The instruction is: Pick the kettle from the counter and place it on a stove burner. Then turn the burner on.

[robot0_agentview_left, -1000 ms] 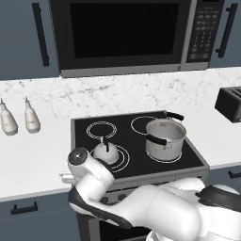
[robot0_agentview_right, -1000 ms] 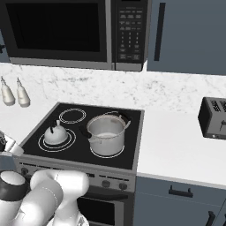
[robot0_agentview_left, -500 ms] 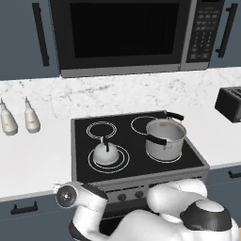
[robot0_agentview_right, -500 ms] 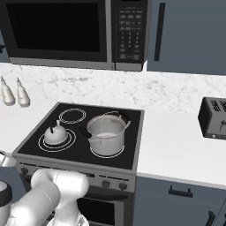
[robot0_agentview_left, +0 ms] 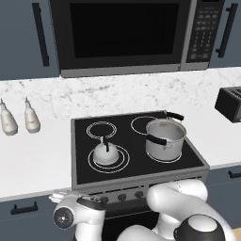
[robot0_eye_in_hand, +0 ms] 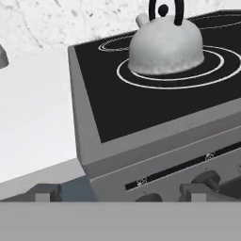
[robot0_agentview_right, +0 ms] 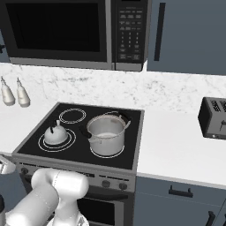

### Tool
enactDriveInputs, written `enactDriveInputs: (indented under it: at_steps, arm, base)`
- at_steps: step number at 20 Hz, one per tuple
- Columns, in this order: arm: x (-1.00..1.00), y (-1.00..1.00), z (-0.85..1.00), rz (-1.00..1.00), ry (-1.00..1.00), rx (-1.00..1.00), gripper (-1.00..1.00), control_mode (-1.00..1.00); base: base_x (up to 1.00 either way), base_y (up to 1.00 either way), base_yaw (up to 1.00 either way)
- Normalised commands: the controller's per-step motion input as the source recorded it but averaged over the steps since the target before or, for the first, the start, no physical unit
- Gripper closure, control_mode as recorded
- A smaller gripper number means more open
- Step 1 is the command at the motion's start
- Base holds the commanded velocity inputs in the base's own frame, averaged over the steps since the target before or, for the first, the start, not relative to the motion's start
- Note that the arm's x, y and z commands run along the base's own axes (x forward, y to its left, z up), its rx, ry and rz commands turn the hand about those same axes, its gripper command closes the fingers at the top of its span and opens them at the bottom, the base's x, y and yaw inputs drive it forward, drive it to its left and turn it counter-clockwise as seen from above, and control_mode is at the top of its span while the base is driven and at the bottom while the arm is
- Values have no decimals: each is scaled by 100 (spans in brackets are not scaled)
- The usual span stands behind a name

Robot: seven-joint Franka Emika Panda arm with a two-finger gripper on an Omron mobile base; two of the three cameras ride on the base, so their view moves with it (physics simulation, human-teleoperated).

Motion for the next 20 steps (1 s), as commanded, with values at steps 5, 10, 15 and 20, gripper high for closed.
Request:
enactDriveInputs:
  at_steps: [5, 10, 15, 20]
  arm:
    - [0, 0, -36, 0, -14, 0, -100, -100]
    - [0, 0, -31, 0, -6, -1, -100, -100]
    - [0, 0, -3, 0, -3, -15, -100, -100]
    - [0, 0, 4, 0, 0, -36, -100, -100]
  base:
    - [0, 0, 0]
    - [0, 0, 0]
    - [0, 0, 0]
    - [0, 0, 0]
